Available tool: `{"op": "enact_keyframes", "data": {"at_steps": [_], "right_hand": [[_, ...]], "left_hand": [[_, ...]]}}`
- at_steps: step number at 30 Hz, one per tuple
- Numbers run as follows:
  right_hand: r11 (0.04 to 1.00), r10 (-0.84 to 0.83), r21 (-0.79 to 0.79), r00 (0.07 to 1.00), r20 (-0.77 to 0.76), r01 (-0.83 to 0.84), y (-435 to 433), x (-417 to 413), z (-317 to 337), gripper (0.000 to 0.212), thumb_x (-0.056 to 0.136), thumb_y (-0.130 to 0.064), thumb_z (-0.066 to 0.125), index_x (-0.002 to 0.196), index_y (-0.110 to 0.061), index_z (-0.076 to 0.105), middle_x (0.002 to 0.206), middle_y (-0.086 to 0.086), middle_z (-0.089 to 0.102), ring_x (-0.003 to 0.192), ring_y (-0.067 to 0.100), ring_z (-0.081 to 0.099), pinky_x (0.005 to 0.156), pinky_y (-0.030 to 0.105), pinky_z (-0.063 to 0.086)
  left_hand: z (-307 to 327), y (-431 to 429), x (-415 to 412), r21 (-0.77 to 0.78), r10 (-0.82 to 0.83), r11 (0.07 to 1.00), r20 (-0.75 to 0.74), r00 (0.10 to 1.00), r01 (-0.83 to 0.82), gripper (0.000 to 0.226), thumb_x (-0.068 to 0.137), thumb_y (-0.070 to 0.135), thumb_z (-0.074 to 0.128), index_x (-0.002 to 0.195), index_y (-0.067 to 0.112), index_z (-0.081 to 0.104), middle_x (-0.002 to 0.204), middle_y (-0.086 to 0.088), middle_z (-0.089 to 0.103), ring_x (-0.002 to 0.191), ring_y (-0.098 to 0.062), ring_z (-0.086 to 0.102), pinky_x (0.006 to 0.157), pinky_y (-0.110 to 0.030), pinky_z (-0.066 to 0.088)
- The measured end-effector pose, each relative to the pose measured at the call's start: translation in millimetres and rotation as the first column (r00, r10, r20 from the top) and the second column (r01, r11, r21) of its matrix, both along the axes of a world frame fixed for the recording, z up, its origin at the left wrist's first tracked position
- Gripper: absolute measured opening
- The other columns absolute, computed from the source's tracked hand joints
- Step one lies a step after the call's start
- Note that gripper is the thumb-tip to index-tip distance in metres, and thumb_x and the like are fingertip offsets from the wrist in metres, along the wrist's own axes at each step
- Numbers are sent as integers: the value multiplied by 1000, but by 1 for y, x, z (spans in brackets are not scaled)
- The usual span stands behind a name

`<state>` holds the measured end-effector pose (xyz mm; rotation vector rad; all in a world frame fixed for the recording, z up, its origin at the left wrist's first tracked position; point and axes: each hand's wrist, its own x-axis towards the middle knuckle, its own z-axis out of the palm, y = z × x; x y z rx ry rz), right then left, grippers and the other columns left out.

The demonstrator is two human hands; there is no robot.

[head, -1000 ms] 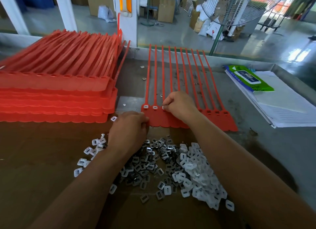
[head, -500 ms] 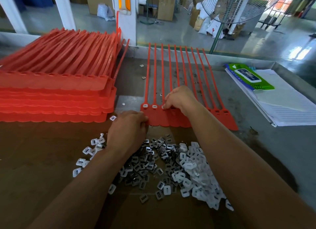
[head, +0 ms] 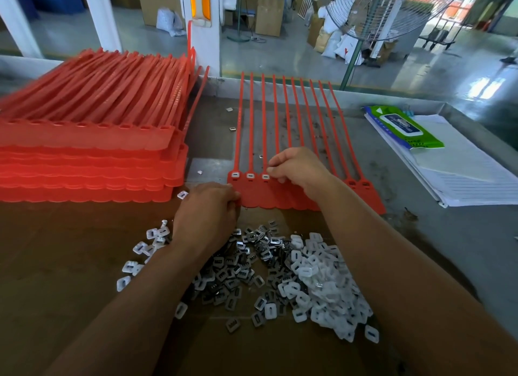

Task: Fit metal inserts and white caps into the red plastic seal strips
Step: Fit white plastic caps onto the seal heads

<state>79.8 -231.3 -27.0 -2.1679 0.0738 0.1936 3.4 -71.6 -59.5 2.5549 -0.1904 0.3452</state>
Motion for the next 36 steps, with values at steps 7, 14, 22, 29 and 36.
{"op": "enact_keyframes", "data": {"at_steps": [7, 14, 22, 29, 36], "right_hand": [[981, 193, 24, 981, -12, -193, -21, -39, 24, 8, 82, -14, 66, 82, -22, 66, 72, -7, 65, 63, 3, 56, 47, 10, 40], [921, 378, -77, 923, -66, -383, -41, -82, 28, 9, 81, -19, 67, 82, -27, 69, 73, -19, 67, 67, -11, 59, 58, -4, 37], [878, 378, -286, 922, -78, -384, -58, -98, 19, 13, 75, -18, 74, 75, -29, 68, 64, -13, 66, 58, -6, 59, 58, 9, 46], [875, 362, -305, 927, -101, -376, -53, -99, 14, 17, 73, -16, 76, 69, -28, 64, 59, -14, 63, 54, -9, 57, 52, 7, 43], [933, 306, -182, 951, -49, -310, -60, -101, 19, 11, 84, -12, 64, 74, -17, 62, 60, -9, 64, 52, -6, 57, 53, 7, 43]], "left_hand": [[-2, 0, 2, -3, 9, 1000, -20, 1000, -9, 27, 84, 10, 50, 105, 15, 67, 119, -3, 62, 110, -20, 56, 94, -30, 39], [-2, 0, 2, 3, 20, 1000, -29, 999, -20, 29, 85, 10, 50, 109, 16, 65, 123, 0, 59, 114, -16, 52, 97, -27, 36], [-3, -1, 3, 6, 31, 1000, -41, 999, -30, 29, 84, 11, 51, 108, 17, 66, 123, 1, 59, 114, -16, 53, 97, -28, 36], [-3, 0, 2, 12, 30, 999, -34, 999, -30, 29, 84, 11, 51, 108, 17, 66, 122, 0, 60, 113, -17, 53, 96, -28, 37], [-4, 0, 3, 12, 31, 999, -35, 999, -30, 28, 84, 11, 52, 107, 17, 66, 121, -1, 60, 112, -18, 54, 95, -28, 38]]}}
